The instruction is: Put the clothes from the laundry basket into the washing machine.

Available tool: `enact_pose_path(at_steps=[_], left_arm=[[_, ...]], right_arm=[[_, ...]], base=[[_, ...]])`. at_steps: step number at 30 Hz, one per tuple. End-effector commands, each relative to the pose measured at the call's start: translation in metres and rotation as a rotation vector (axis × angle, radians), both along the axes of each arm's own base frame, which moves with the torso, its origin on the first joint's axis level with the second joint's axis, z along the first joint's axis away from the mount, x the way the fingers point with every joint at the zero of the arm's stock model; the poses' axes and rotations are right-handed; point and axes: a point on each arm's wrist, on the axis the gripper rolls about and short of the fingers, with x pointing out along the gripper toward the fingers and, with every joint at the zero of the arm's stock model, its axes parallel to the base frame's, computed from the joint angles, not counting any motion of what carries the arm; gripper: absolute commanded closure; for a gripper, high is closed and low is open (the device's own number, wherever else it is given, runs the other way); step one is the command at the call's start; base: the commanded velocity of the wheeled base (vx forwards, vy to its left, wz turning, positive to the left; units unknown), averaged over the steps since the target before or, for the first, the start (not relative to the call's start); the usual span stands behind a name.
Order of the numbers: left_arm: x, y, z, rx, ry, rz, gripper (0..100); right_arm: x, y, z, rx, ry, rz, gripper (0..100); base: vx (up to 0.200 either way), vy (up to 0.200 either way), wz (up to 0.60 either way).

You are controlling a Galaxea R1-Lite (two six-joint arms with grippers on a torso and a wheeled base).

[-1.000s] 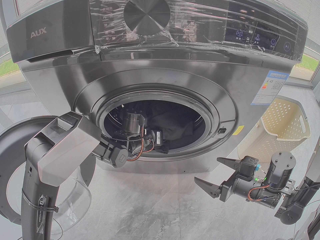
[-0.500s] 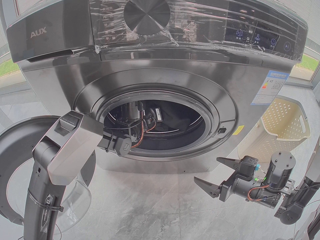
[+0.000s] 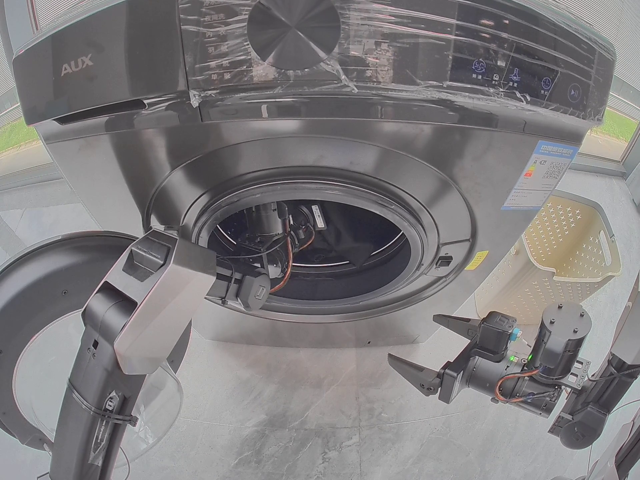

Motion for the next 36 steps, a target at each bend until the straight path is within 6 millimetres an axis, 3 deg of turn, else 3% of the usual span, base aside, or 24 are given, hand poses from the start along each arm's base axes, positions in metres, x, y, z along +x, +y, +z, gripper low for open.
enact_pose_path(at_steps=[1,5,9,14,18,22,29,30,36], left_arm=[[-0.012,-0.008,-0.001,0.014,0.033,-0.023,0],[-0.032,-0.01,-0.001,0.048,0.088,-0.066,0],[-0.039,-0.014,-0.007,0.065,0.106,-0.084,0],[-0.039,-0.011,-0.02,0.117,0.135,-0.083,0],[-0.036,-0.01,-0.045,0.173,0.168,-0.1,0],[-0.031,-0.01,-0.058,0.18,0.185,-0.102,0],[-0.027,-0.011,-0.056,0.174,0.169,-0.1,0],[-0.026,-0.011,-0.055,0.171,0.164,-0.1,100],[-0.024,-0.012,-0.052,0.163,0.151,-0.101,100]], right_arm=[[0.0,0.0,-0.001,-0.001,0.002,0.0,0],[0.0,0.0,-0.001,-0.002,0.003,0.0,0],[0.0,0.0,-0.001,-0.003,0.005,0.0,0],[-0.001,0.001,-0.001,-0.003,0.005,0.005,0],[-0.001,0.001,-0.001,-0.002,0.003,0.007,0],[-0.001,0.001,-0.001,-0.002,0.003,0.007,0],[-0.001,0.002,-0.002,-0.006,0.008,0.008,0],[-0.001,0.002,-0.002,-0.006,0.008,0.008,0],[-0.001,0.002,-0.003,-0.007,0.009,0.008,0]], base=[[0.0,0.0,0.0],[0.0,0.0,0.0],[0.0,0.0,0.0],[0.0,0.0,0.0],[0.0,0.0,0.0],[0.0,0.0,0.0],[0.0,0.0,0.0],[0.0,0.0,0.0],[0.0,0.0,0.0]])
